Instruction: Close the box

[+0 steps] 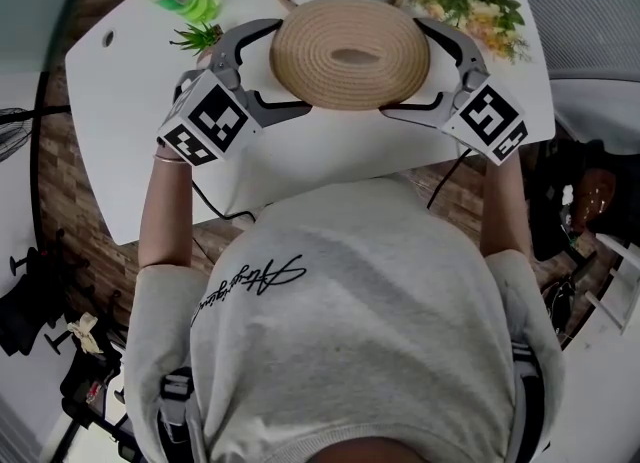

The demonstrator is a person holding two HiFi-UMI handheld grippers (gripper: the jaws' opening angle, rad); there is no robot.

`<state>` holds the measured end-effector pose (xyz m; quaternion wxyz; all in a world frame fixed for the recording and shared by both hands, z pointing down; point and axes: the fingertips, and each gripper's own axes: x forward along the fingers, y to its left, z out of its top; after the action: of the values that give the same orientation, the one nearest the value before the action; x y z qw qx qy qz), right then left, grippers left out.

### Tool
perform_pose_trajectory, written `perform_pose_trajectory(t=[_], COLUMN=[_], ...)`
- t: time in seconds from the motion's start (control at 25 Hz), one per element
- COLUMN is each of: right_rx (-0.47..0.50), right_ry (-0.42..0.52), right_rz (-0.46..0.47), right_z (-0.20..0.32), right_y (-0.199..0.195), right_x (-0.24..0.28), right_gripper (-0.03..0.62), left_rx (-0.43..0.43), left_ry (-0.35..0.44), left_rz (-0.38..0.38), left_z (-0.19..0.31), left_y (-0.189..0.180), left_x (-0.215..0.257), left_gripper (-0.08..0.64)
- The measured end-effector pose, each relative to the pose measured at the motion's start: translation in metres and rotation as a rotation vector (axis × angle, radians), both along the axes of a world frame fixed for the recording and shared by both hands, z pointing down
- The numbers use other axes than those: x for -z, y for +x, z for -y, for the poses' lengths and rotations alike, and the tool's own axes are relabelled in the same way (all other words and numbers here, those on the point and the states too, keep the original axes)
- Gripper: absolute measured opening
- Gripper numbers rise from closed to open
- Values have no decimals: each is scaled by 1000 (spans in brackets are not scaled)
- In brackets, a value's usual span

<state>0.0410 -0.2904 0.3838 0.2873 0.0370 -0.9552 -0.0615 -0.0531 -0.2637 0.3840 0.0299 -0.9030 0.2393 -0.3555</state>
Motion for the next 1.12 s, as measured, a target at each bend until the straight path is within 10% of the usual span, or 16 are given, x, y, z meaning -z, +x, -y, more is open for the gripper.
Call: perform_pose_trajectory(t=[1.12], right_rx=[33], right_ry=[13], right_rz=[-3], right_z=[56], right_y=[-5], right_x=[3], right_gripper=[594], left_rx=[38], left_ry=[13], left_rz=[28], left_z=[52], left_y=[-5], left_x=[4], left_gripper=[529])
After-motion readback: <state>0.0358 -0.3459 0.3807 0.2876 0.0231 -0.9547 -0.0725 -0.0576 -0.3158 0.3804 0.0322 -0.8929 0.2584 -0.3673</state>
